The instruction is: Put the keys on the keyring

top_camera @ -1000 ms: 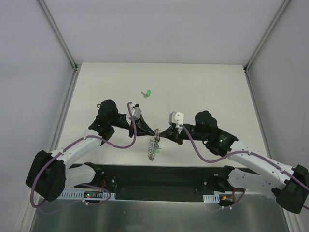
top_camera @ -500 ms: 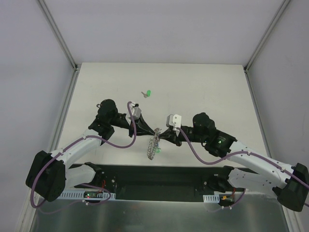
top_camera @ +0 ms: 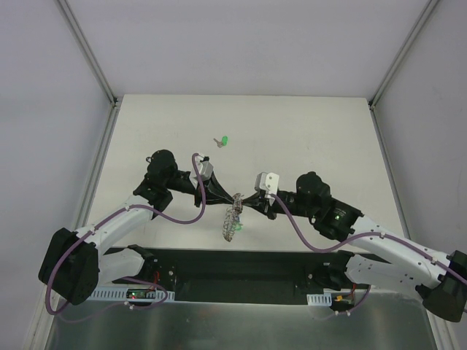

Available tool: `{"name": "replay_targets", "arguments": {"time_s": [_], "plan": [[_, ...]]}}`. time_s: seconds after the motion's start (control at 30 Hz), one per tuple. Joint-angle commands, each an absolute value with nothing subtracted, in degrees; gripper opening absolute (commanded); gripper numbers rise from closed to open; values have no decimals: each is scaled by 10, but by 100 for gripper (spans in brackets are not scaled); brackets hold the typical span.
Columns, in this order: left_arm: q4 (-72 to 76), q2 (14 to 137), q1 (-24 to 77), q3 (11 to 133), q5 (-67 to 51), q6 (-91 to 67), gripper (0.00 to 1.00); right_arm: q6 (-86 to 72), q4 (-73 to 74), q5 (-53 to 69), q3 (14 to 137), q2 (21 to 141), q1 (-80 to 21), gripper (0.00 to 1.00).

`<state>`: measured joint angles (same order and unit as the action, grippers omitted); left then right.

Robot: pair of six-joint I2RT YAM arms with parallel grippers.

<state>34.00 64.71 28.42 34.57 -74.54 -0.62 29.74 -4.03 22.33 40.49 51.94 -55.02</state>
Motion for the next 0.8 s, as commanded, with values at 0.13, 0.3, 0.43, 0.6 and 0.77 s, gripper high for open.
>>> {"name": "replay_targets", "arguments": {"time_s": [0.13,0.3,0.43,0.6,0.77], "plan": [[377,635,284,372,-762,2,0,298,-67,209,410,514,-553,1],[378,631,285,372,-763,2,0,297,-68,215,411,520,-554,1],[377,632,284,372,-764,2,0,296,-69,217,414,526,-555,1],[377,633,284,373,-765,2,0,295,-69,214,413,527,-555,1],[377,635,284,373,-763,2,0,295,-69,216,415,529,-556,1]]}}
